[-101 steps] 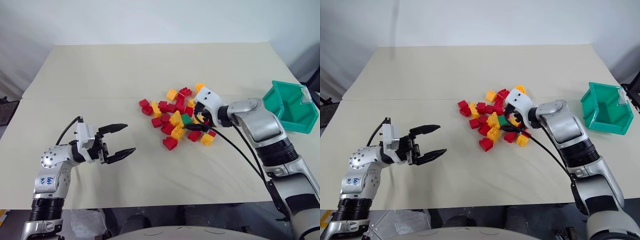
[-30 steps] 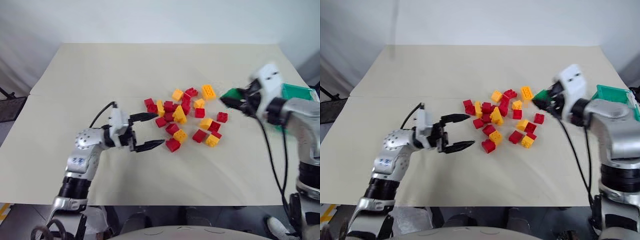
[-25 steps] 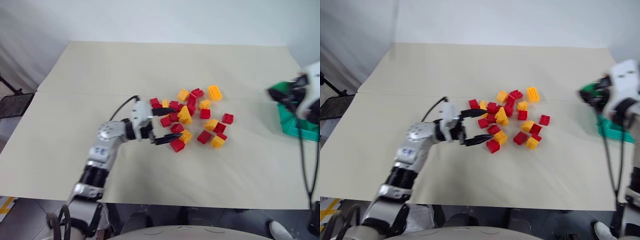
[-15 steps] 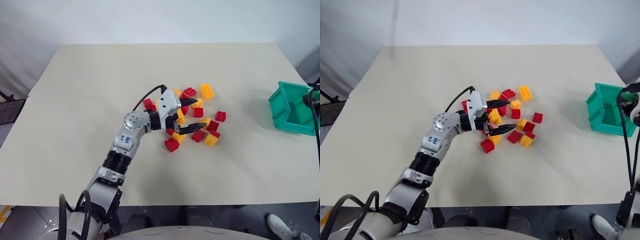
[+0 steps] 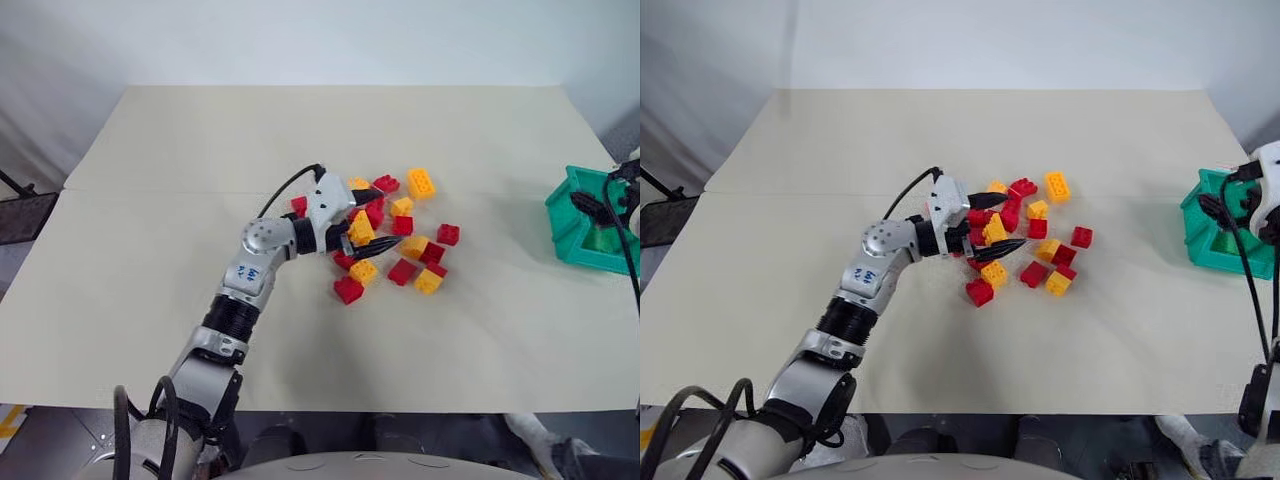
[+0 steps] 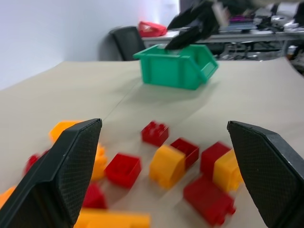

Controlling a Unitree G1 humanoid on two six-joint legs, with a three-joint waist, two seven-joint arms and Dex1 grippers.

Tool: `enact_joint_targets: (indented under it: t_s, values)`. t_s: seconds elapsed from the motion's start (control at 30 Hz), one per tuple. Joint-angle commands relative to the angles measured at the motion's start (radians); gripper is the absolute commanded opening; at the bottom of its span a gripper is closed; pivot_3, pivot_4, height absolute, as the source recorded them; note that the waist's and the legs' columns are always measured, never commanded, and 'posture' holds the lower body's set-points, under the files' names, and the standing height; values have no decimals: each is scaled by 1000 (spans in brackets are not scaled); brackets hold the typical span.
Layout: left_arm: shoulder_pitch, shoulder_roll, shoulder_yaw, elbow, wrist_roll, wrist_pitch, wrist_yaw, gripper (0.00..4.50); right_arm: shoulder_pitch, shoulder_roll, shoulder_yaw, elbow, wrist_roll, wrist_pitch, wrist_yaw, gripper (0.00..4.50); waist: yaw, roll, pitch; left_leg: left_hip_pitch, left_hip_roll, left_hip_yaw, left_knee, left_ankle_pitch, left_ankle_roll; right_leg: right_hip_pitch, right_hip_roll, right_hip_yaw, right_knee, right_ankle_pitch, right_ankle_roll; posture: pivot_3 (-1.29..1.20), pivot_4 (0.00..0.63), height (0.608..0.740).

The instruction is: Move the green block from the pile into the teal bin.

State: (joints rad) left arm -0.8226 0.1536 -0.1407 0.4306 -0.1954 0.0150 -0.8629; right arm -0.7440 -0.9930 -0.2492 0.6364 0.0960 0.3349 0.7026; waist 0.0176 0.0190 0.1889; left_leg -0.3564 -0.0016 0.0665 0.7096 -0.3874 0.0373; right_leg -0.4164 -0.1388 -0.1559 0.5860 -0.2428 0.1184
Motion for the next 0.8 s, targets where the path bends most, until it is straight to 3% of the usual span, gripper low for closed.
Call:
enact_joint_targets:
  t_s: [0.03,0.27,0.4,0.53,0.8]
  values:
    - [25,44,41,-72,-46,10,-40,4500,49,-42,-50,-132,47,39,36,4469,5,0,0,0,0,0,0,0,0,0,0,0,0,0,0,0,150,740]
    - [129,186,127,-227,-151,152,-103,4500,335,-47,-100,-594,286,127,339,4469,10,0,0,-2,0,-3,4,0,0,0,0,-2,0,0,0,0,150,740]
    - [222,299,193,-324,-212,280,-122,4500,393,-49,-109,-587,308,78,414,4469,5,-1,1,2,0,-7,5,-1,0,5,0,-1,-1,1,2,0,150,740]
    - [430,507,326,-365,-256,231,-269,4500,504,-74,-83,-467,297,-83,623,4469,0,-1,1,3,0,-9,4,-1,0,5,0,1,0,1,2,0,150,740]
    - [554,558,418,-420,-294,222,-245,4500,484,-15,-59,-411,310,-162,631,4469,9,0,1,4,-3,-12,7,-1,2,7,-6,0,2,1,2,0,150,740]
